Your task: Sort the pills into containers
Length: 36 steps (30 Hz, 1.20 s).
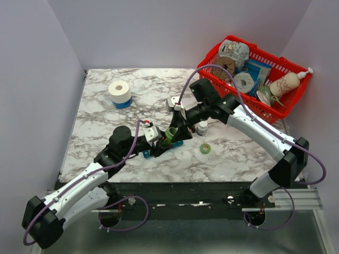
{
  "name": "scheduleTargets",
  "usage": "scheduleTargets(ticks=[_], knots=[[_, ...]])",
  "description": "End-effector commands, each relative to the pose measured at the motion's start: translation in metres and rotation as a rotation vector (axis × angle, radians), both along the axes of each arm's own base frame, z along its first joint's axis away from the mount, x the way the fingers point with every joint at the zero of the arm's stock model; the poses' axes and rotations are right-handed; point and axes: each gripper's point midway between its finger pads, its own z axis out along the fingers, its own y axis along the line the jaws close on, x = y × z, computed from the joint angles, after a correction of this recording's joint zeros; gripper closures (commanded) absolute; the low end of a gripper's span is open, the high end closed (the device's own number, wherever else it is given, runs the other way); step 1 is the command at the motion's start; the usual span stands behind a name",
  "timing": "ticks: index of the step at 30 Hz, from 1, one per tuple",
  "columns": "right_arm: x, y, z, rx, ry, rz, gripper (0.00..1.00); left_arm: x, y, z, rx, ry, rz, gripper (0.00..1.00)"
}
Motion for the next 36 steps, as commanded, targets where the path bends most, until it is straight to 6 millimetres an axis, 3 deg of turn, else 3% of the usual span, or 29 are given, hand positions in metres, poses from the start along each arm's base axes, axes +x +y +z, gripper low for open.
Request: scheduleTargets(ticks=[1,2,3,6,10,15,21,23,24,28,36], knots=[[-0.009,0.006,0.011,0.041,0.028,0.039,0.60,-0.003,0.000,0.009,-0.033,-0.043,-0.022,1.00],[-0.009,0.006,0.013,0.043,0.025,0.038,0.52,-0.004,0.000,0.007,-0.030,-0.040,-0.024,1.00],[-0.008,0.004,0.017,0.051,0.015,0.034,0.34,-0.004,0.001,0.006,-0.028,-0.041,-0.022,1.00],[-0.005,0.000,0.028,0.073,-0.004,0.022,0.12,-0.005,0.003,0.003,-0.026,-0.037,-0.018,1.00],[-0.003,-0.008,0.048,0.109,-0.033,0.007,0.04,-0.005,0.005,0.004,-0.036,-0.033,-0.012,1.00],[0.018,-0.029,0.068,0.142,-0.070,-0.074,0.00,-0.003,0.010,0.013,-0.104,-0.028,0.021,1.00],[0.043,-0.066,0.068,0.175,-0.082,-0.179,0.00,-0.003,0.019,0.044,-0.336,-0.047,0.078,1.00],[0.044,-0.074,0.056,0.167,-0.076,-0.201,0.00,-0.002,0.025,0.064,-0.427,-0.071,0.101,1.00],[0.047,-0.078,0.059,0.183,-0.099,-0.213,0.00,-0.002,0.028,0.073,-0.467,-0.082,0.110,1.00],[0.052,-0.087,0.046,0.181,-0.084,-0.243,0.00,-0.009,0.059,0.131,-0.783,-0.166,0.146,1.00],[0.061,-0.094,0.041,0.188,-0.056,-0.265,0.00,-0.021,0.090,0.176,-1.054,-0.204,0.103,1.00]])
